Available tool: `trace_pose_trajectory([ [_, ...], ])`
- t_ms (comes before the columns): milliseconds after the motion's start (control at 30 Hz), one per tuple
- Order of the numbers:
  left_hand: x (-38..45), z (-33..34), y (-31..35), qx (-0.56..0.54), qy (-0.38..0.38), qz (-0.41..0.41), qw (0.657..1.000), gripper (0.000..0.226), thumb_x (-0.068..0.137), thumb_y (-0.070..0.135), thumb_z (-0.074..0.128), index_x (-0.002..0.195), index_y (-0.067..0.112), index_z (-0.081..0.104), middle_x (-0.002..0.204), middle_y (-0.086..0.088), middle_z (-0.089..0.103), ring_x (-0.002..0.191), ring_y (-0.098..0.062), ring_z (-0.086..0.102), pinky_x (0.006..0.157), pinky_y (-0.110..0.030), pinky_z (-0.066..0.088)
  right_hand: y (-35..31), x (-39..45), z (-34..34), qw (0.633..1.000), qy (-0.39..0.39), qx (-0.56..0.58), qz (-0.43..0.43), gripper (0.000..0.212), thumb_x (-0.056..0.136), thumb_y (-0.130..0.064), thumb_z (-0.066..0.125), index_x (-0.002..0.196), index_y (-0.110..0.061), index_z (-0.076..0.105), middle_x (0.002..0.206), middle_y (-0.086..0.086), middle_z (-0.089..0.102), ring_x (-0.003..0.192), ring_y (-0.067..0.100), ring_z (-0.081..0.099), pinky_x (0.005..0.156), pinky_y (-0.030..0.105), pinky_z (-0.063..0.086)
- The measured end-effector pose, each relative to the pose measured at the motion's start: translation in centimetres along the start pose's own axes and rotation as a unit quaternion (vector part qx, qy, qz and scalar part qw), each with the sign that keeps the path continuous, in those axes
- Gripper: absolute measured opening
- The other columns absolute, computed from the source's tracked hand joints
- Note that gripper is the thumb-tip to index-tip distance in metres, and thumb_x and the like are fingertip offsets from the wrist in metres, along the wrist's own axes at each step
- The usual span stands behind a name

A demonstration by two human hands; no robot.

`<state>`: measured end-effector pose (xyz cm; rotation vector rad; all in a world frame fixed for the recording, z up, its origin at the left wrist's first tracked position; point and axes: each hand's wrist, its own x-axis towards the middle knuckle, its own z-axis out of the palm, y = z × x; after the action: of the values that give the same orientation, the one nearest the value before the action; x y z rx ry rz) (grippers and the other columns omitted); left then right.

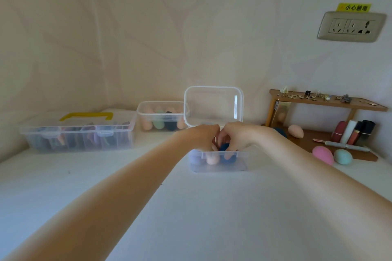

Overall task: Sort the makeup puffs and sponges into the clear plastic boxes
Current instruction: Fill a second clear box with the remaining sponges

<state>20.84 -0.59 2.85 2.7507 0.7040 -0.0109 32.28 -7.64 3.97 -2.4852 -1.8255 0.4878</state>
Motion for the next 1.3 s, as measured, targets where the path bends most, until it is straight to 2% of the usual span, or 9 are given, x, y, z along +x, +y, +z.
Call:
trace_pose_trajectory([
  [167, -0.2, -0.2, -0.3, -0.036, 0.003, -0.003, 0.999, 0.048, 0.082, 0.027, 0.065, 0.125, 0.014, 0.047, 0.119, -0.002, 0.062, 0.094, -0.015, 0.052, 0.076, -0.021, 0.04, 0.0, 0.2, 0.7, 1.0, 0.023, -0.002, -0.001, 0.039, 0.069, -0.025, 0.081, 0.105, -0.015, 0.071, 0.11, -0.001, 0.066, 0.101, 0.021, 0.062, 0.083, 0.029, 0.051],
  [333, -0.3, -0.8, 0.1, -0.084, 0.072, 0.014, 0.994, 0.048, 0.079, 0.031, 0.069, 0.119, 0.012, 0.05, 0.1, 0.004, 0.057, 0.088, -0.013, 0.052, 0.066, -0.012, 0.038, 0.0, -0.8, -0.6, 0.999, -0.003, 0.044, -0.011, 0.021, 0.073, -0.024, 0.08, 0.08, -0.021, 0.061, 0.087, -0.001, 0.059, 0.063, 0.012, 0.054, 0.056, 0.015, 0.042],
  [400, 0.0, -1.0, 0.5, -0.106, 0.063, 0.012, 0.992, 0.048, 0.077, 0.033, 0.071, 0.117, 0.014, 0.05, 0.096, 0.006, 0.059, 0.088, -0.014, 0.055, 0.07, -0.017, 0.042, 0.4, -1.5, -1.3, 0.994, -0.025, 0.108, -0.008, 0.021, 0.076, -0.016, 0.077, 0.092, -0.017, 0.062, 0.095, 0.001, 0.06, 0.063, 0.007, 0.056, 0.052, 0.01, 0.044],
  [500, 0.8, -0.9, 1.1, -0.085, 0.032, 0.013, 0.996, 0.049, 0.076, 0.037, 0.072, 0.114, 0.017, 0.051, 0.1, 0.005, 0.062, 0.092, -0.015, 0.058, 0.078, -0.024, 0.045, 1.9, -2.6, -2.2, 0.964, -0.036, 0.262, -0.021, 0.037, 0.08, 0.005, 0.068, 0.115, -0.002, 0.058, 0.099, 0.009, 0.06, 0.074, 0.011, 0.063, 0.058, 0.008, 0.053],
  [667, 1.7, -0.1, 1.5, -0.035, -0.029, 0.02, 0.999, 0.029, 0.079, 0.036, 0.069, 0.102, 0.022, 0.058, 0.105, 0.006, 0.063, 0.096, -0.017, 0.06, 0.076, -0.024, 0.046, 4.3, -3.6, -3.7, 0.911, 0.064, 0.407, -0.027, 0.023, 0.087, 0.001, 0.061, 0.11, 0.001, 0.06, 0.101, 0.017, 0.066, 0.081, 0.021, 0.068, 0.074, 0.021, 0.058],
  [800, 1.8, -0.2, 1.3, -0.03, -0.048, 0.018, 0.998, 0.018, 0.08, 0.034, 0.066, 0.096, 0.029, 0.057, 0.112, 0.004, 0.063, 0.098, -0.02, 0.062, 0.076, -0.029, 0.048, 8.1, -1.4, -3.0, 0.937, 0.279, 0.185, 0.096, 0.017, 0.093, -0.01, 0.052, 0.1, -0.001, 0.065, 0.107, 0.015, 0.066, 0.092, 0.025, 0.063, 0.082, 0.035, 0.054],
  [933, 1.7, -0.4, 1.5, -0.005, -0.072, 0.033, 0.997, 0.028, 0.084, 0.033, 0.062, 0.11, 0.026, 0.058, 0.115, 0.004, 0.061, 0.093, -0.017, 0.058, 0.08, -0.028, 0.047, 11.0, 0.0, -0.1, 0.958, 0.17, -0.052, 0.226, 0.032, 0.091, -0.015, 0.041, 0.114, -0.019, 0.063, 0.128, 0.011, 0.05, 0.118, 0.034, 0.046, 0.098, 0.044, 0.042],
  [1133, 1.6, -0.5, 1.6, -0.008, -0.082, 0.051, 0.995, 0.026, 0.088, 0.028, 0.057, 0.114, 0.028, 0.059, 0.11, 0.008, 0.058, 0.091, -0.016, 0.055, 0.063, -0.017, 0.041, 11.4, 0.0, 1.7, 0.933, 0.239, -0.085, 0.254, 0.027, 0.091, -0.005, 0.05, 0.117, -0.006, 0.06, 0.125, 0.016, 0.038, 0.113, 0.038, 0.044, 0.092, 0.04, 0.04],
  [1300, 1.3, -0.6, 2.1, 0.009, -0.096, 0.067, 0.993, 0.028, 0.093, 0.024, 0.049, 0.117, 0.031, 0.06, 0.097, 0.014, 0.052, 0.082, -0.01, 0.052, 0.067, -0.016, 0.043, 9.5, -1.4, -1.3, 0.91, 0.379, 0.104, 0.134, 0.014, 0.081, -0.009, 0.069, 0.072, -0.008, 0.058, 0.097, 0.012, 0.059, 0.09, 0.026, 0.057, 0.069, 0.026, 0.041],
])
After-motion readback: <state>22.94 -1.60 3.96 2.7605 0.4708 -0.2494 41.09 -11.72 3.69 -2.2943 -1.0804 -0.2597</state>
